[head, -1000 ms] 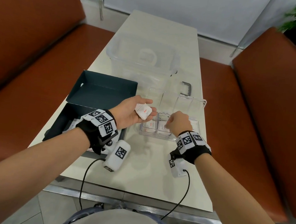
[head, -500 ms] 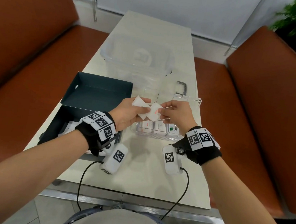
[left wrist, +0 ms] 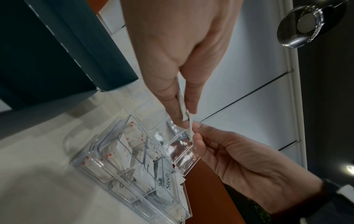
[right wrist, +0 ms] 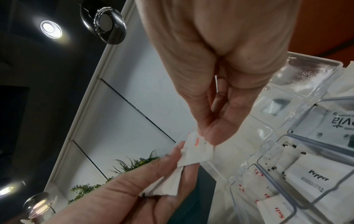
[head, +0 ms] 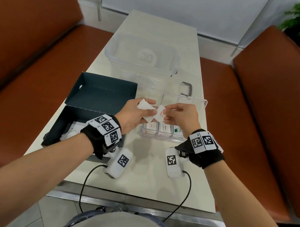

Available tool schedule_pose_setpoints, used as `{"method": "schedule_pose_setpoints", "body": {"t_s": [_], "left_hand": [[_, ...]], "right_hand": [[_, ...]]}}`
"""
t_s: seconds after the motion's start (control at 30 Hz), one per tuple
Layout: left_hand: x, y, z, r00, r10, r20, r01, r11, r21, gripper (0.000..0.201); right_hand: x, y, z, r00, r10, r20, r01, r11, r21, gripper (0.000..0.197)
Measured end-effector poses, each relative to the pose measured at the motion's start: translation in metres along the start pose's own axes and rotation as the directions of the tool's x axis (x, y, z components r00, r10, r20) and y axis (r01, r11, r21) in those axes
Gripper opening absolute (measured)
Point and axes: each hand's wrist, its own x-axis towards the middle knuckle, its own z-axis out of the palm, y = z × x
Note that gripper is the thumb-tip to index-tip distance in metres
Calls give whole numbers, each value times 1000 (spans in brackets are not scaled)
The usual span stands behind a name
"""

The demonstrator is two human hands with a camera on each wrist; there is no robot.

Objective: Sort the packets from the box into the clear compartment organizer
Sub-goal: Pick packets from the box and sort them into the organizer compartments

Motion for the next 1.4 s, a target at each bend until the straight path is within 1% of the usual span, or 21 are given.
{"method": "schedule_pose_setpoints", "body": {"t_s": [0.13, 0.27, 0.47, 0.57, 0.67, 0.77, 0.87, 0.93, 1.0, 1.17, 1.27, 1.33, 1.4], "left_hand": [[2, 0, -2, 1000, 11, -10, -10, 999, 49, 35], [2, 1, -7, 999, 28, -18, -26, 995, 96, 34], [-1, 3, -15, 999, 30, -21, -27, 993, 113, 34], [-3, 2, -18, 997, 48, -62, -39, 988, 151, 37], [-3, 1, -19, 989, 72, -129, -53, 989, 141, 36], [-3, 3, -24, 981, 93, -170, -74, 990, 120, 36], [-4, 5, -27, 979, 96, -180, -80, 992, 93, 35], [-4, 6, -30, 979, 94, -181, -78, 993, 93, 34], [-3, 5, -30, 979, 88, -181, -72, 993, 96, 34], [-3, 5, -29, 979, 80, -189, -62, 993, 102, 34], [-2, 7, -32, 979, 74, -190, -58, 994, 88, 32], [-2, 9, -35, 979, 73, -189, -57, 994, 91, 32], [-1, 10, -37, 978, 73, -195, -56, 994, 95, 33]], "right_hand": [[0, -1, 1, 1000, -4, 9, 5, 999, -54, 18], [2, -8, 1, 994, 9, 108, 6, 991, -135, 18], [4, -14, 0, 982, 2, 191, 22, 992, -127, 16], [4, -12, 5, 975, -13, 224, 36, 994, -99, 17], [3, -10, 8, 976, -42, 215, 59, 996, -71, 20], [5, -7, 9, 983, -44, 176, 58, 995, -77, 19], [9, -7, 5, 990, -27, 140, 35, 998, -50, 20], [9, -8, 4, 987, -20, 158, 18, 1000, 10, 19], [9, -9, 6, 985, -29, 169, 24, 999, 33, 18], [13, -9, 14, 987, -52, 149, 53, 999, -5, 17], [21, -6, 7, 995, -33, 92, 35, 999, -31, 15], [28, -1, 2, 999, -6, 46, 11, 996, -93, 15], [33, 6, 0, 1000, 12, 28, -7, 980, -197, 14]]}}
